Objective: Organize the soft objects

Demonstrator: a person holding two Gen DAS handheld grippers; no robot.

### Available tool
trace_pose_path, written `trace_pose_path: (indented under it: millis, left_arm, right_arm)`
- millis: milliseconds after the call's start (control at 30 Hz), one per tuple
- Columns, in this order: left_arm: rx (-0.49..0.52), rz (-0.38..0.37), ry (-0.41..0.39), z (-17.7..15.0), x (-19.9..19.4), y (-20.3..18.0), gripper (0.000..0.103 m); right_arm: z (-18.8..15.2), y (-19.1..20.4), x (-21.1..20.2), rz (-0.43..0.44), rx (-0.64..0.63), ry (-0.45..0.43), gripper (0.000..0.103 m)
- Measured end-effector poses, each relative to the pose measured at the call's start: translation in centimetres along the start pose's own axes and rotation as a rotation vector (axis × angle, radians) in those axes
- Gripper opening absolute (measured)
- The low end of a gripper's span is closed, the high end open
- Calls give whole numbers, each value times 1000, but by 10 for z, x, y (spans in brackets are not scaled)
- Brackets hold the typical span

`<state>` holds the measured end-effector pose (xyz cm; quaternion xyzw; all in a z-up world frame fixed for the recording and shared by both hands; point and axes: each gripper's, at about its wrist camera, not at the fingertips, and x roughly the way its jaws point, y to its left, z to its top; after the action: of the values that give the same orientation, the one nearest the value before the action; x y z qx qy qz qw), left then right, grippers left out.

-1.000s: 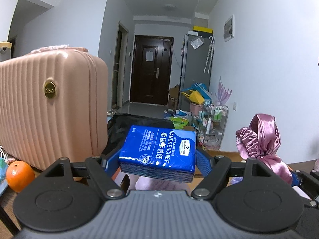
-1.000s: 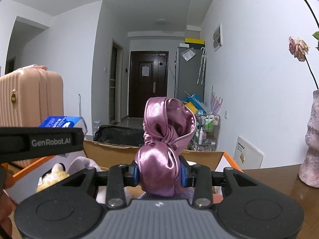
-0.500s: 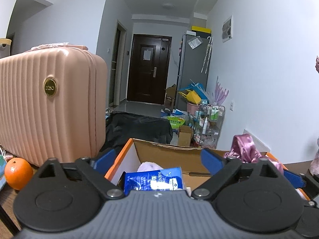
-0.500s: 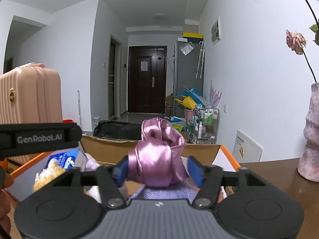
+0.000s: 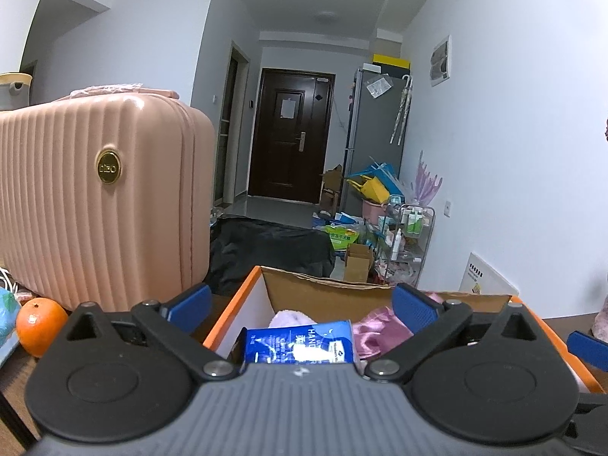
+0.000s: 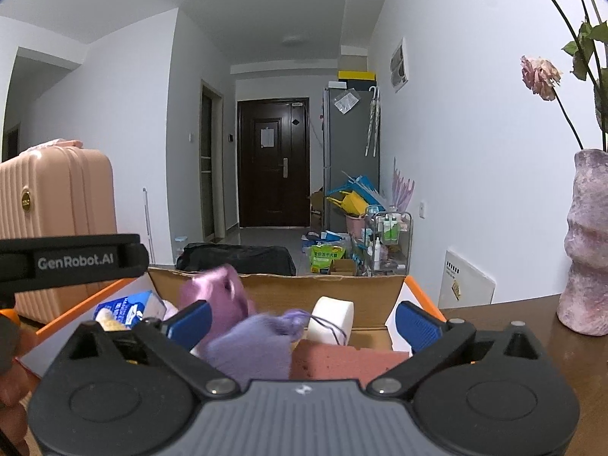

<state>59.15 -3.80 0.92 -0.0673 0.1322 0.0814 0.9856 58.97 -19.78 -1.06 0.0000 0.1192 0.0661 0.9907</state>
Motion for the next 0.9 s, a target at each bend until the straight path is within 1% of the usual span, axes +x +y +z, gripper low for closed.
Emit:
trace_pose_path:
  millis: [467, 900]
  left_arm:
    - [34, 3, -1, -5, -16, 3, 103]
    - [50, -9, 24, -17, -57, 18, 103]
  right_arm:
    - [-4, -5, -14, -6, 24, -24, 103]
    - [-16, -17, -57, -22, 26, -30, 103]
